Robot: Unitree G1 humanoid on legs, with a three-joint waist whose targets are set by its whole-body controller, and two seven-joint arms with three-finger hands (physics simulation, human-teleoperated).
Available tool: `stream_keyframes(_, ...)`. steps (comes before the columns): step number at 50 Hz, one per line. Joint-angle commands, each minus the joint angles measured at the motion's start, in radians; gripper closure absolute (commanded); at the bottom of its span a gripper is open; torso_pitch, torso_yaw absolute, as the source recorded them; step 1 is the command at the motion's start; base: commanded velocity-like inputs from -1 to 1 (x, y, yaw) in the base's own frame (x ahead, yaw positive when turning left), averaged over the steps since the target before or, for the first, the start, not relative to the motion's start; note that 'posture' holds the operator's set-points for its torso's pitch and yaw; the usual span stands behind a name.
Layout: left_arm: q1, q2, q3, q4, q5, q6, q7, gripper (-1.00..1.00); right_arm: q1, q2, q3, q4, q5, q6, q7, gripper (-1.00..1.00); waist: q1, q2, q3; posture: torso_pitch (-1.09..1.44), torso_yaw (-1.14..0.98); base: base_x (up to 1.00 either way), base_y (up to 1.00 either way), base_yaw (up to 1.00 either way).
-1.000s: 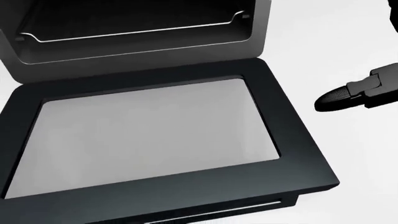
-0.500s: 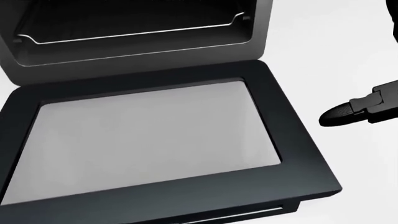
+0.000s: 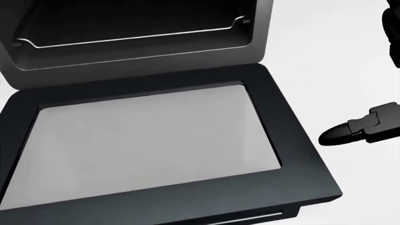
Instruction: Close the toaster oven door.
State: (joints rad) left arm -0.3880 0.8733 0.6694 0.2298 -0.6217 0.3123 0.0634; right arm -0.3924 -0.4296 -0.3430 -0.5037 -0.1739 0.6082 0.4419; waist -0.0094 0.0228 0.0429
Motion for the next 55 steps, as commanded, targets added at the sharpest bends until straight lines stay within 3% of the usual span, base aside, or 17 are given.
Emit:
stream_keyframes(1,-0.020,0.030,0.018,-0.035,-0.003,-0.026,-0.001,-1.00,-0.018,-0.012,-0.014,-0.030,-0.006,-0.030,-0.004,-1.00,0.000,0.005,-0.020,0.00,0.00,0.00,0.00,0.00)
stream_keyframes(22,-0.019,0.032,0.019,-0.034,-0.004,-0.026,-0.001,-1.00,0.038,0.027,-0.012,-0.011,-0.043,-0.110,0.006,-1.00,-0.001,0.008,-0.021,0.00,0.00,0.00,0.00,0.00)
stream_keyframes(55,-0.018,0.028,0.019,-0.041,-0.003,-0.024,0.000,-1.00,0.098,0.010,-0.064,0.080,-0.061,-0.242,-0.003,-1.00,0.000,0.004,-0.022,0.00,0.00,0.00,0.00,0.00)
